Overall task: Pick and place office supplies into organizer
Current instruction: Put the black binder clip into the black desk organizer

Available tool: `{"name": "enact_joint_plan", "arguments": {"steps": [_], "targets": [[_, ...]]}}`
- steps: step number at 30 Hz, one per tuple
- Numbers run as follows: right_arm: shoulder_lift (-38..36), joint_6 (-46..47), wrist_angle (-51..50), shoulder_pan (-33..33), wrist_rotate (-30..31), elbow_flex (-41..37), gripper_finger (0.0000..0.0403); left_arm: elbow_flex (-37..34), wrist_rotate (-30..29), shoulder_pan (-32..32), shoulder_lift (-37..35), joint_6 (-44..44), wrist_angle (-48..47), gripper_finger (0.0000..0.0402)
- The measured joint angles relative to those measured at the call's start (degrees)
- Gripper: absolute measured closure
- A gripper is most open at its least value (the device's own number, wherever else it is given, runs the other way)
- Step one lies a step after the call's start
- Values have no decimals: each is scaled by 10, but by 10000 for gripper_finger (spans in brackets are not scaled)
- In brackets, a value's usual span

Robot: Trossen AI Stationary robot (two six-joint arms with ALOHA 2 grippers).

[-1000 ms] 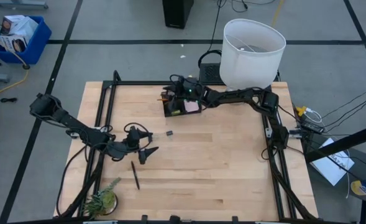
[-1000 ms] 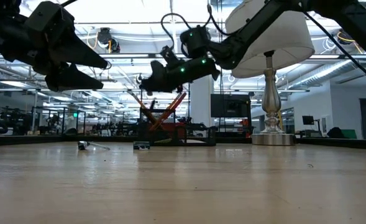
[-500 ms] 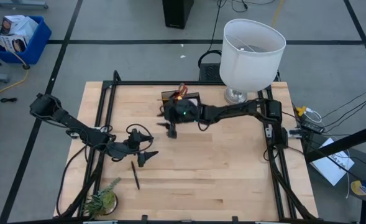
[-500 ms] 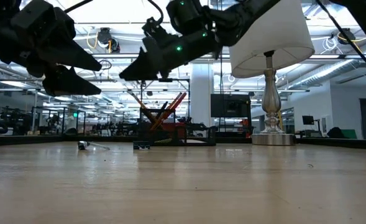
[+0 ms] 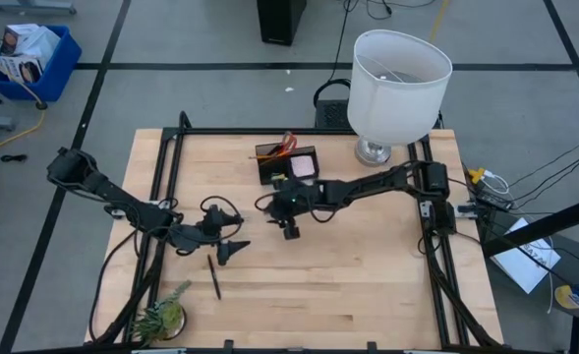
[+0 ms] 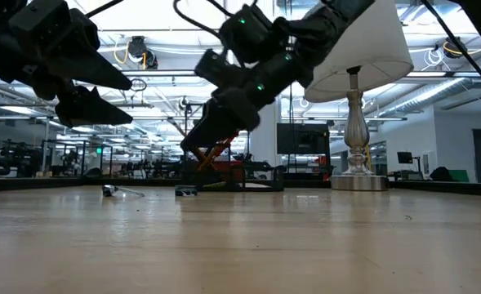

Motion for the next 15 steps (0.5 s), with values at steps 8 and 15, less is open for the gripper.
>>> {"name": "enact_joint_plan", "arguments": {"steps": [8, 15], "targets": [[-1, -13, 155, -30, -63, -80, 236, 0, -4, 0, 0, 13, 1, 7], [27, 4, 166, -53, -67, -83, 236, 0, -12, 1, 0, 36, 18, 7]]}}
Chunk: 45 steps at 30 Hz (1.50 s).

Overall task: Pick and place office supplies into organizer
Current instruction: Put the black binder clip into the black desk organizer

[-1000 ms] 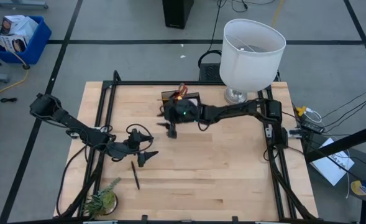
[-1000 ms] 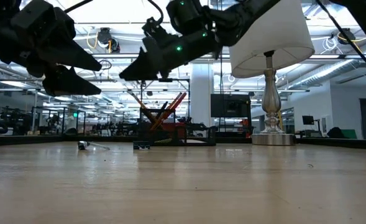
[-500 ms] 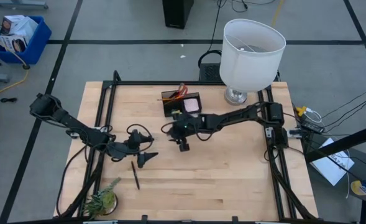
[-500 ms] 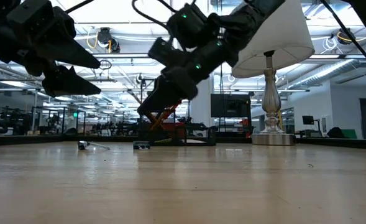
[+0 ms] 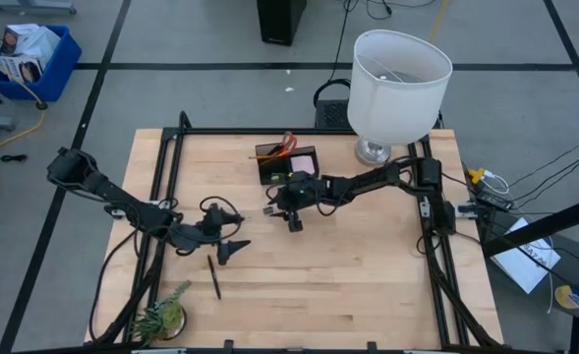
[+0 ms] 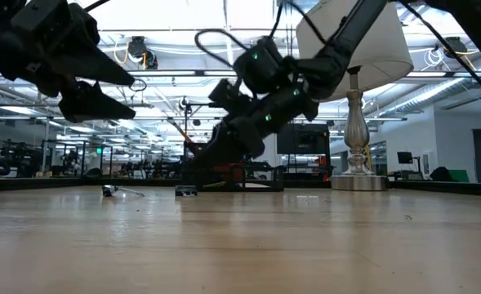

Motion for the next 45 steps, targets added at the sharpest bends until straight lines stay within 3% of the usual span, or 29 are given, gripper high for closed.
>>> {"name": "enact_joint_plan", "arguments": {"steps": [4, 14, 41, 45], "targets": [[10, 10, 13, -17, -29, 1, 239, 0, -8, 2, 0, 4, 14, 7], [12, 14, 41, -20, -29, 1, 243, 0, -8, 2, 0, 21, 15, 7], [105, 32, 59, -36, -56, 47, 243, 0, -8, 3, 0, 30, 30, 7], [105, 38, 50, -40, -56, 46, 257, 0, -8, 3, 0, 27, 29, 7]]}}
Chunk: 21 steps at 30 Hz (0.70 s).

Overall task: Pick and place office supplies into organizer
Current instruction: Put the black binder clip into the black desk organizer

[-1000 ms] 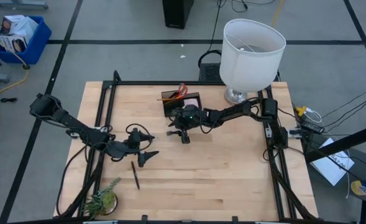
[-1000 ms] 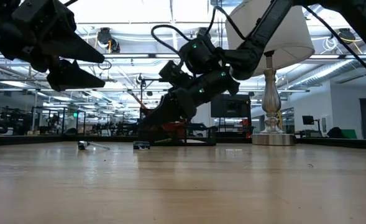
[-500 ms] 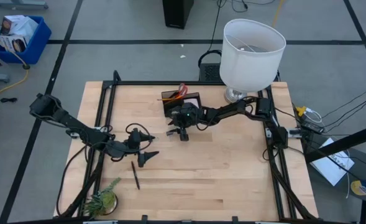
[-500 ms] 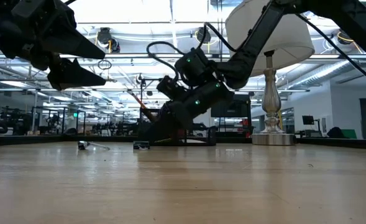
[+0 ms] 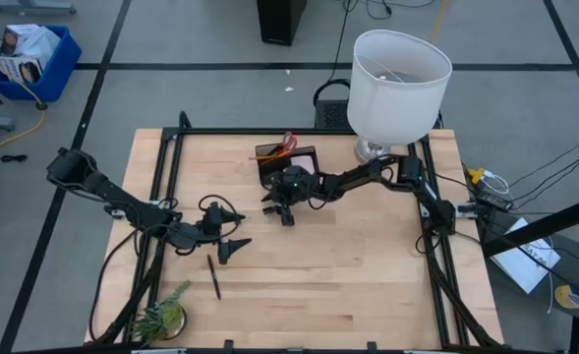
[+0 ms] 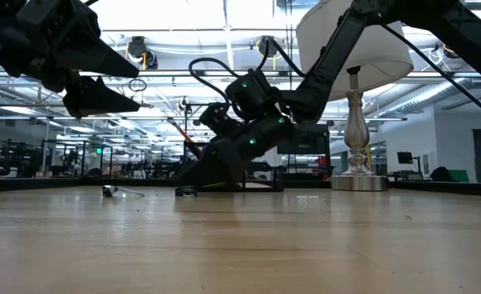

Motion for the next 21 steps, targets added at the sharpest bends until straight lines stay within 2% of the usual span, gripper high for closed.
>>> {"name": "enact_joint_plan", "arguments": {"steps": [10, 17, 21], "targets": [[-14, -9, -120, 8, 7, -1, 335, 0, 4, 0, 0, -12, 0, 7], [-13, 2, -131, 16, 17, -2, 354, 0, 1, 0, 0, -8, 0, 7], [-12, 6, -132, 16, 17, -2, 384, 0, 0, 0, 0, -9, 0, 7]]}}
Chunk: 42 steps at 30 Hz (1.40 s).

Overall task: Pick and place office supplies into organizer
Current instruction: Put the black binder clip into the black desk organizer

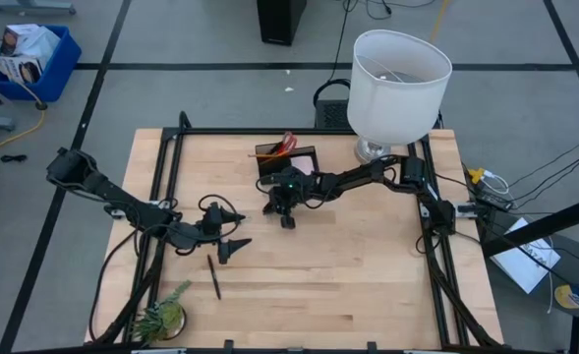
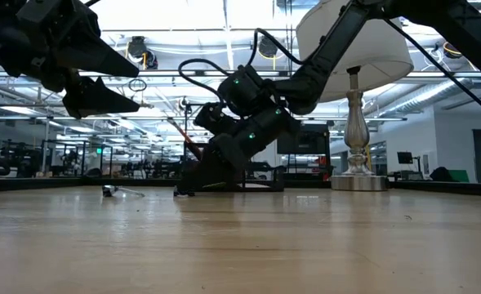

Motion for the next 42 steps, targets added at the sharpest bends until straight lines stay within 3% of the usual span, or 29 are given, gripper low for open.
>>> {"name": "enact_joint_plan", "arguments": {"steps": [18, 26, 32, 42], "targets": [[-72, 15, 7, 26, -13, -4, 401, 0, 0, 0, 0, -2, -5, 7], [-94, -30, 18, 21, 27, -3, 401, 0, 0, 0, 0, -3, -5, 7], [-94, -76, 27, 5, 116, -2, 401, 0, 0, 0, 0, -4, -5, 7], [-95, -92, 115, -12, 167, -2, 402, 0, 0, 0, 0, 0, -5, 7]]}}
